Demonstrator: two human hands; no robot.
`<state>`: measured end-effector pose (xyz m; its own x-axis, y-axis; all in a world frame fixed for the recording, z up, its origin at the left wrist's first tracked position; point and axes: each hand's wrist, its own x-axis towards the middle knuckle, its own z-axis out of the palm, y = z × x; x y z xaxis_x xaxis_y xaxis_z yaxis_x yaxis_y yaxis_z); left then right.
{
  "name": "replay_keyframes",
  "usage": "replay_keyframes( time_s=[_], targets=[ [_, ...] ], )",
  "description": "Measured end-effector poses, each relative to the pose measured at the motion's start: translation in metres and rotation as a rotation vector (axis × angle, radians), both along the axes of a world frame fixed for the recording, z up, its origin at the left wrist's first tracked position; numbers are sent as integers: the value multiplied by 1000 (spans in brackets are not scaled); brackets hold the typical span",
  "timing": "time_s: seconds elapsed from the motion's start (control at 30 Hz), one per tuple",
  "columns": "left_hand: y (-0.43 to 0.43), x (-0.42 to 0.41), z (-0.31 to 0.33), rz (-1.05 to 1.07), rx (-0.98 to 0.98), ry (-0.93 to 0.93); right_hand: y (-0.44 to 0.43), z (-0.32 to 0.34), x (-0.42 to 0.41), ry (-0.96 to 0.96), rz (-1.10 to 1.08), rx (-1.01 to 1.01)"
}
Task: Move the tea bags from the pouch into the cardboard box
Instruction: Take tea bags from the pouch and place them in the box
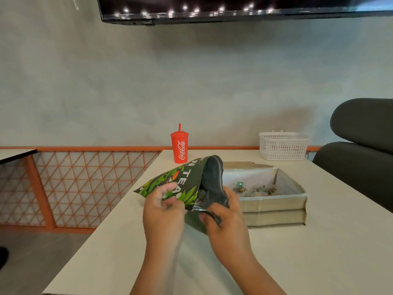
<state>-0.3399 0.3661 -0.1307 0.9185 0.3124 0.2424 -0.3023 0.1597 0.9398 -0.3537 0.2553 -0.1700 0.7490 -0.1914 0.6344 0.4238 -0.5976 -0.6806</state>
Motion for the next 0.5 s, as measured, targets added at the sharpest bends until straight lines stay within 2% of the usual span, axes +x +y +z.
replay_keyframes(
  time_s=[0.1, 0.17, 0.27, 0.4, 0.5],
  targets=[
    [5, 0, 0, 40, -77, -22, -4, 12, -8, 4, 14, 46],
    [9, 3, -1, 99, -200, -14, -8, 18, -12, -25, 1, 59],
    [14, 3, -6, 128, -444, 170, -16, 31, -17, -40, -34, 59],
    [14, 1, -13, -43, -776, 418, -30, 43, -20, -47, 49, 64],
    [21, 2, -16, -101, -841, 407, -44, 50, -25, -35, 186, 133]
  ],
)
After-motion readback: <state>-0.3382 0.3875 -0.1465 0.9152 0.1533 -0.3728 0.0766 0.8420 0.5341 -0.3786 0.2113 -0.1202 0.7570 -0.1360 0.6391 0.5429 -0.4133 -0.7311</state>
